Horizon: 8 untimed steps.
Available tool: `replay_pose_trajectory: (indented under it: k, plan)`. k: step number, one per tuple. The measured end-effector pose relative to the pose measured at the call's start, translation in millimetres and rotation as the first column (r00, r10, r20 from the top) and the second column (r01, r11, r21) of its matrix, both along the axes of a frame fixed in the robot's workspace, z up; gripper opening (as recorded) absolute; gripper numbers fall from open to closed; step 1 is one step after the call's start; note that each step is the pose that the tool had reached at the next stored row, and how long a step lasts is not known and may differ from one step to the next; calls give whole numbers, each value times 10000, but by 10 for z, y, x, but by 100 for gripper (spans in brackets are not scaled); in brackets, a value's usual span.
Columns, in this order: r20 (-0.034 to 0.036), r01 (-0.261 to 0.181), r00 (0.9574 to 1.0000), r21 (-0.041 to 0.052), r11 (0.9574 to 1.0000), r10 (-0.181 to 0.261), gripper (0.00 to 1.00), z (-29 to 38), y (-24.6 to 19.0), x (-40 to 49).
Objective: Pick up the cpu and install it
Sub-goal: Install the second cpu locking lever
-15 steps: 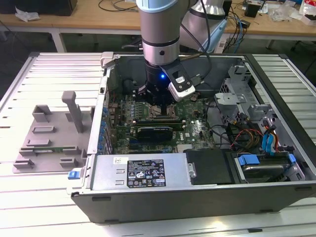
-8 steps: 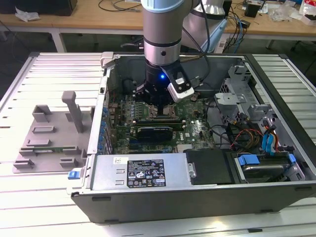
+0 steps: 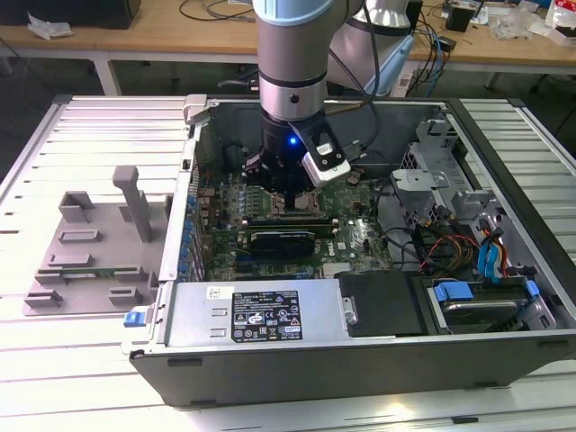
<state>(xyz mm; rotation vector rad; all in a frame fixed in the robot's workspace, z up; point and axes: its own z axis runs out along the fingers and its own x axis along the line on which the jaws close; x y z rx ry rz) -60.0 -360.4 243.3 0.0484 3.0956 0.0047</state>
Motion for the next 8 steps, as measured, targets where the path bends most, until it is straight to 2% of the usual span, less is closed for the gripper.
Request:
replay_pose_trajectory:
  k: [8]
  plan:
    - [2, 0, 10000, 2, 10000, 0, 11, -31, 0, -27]
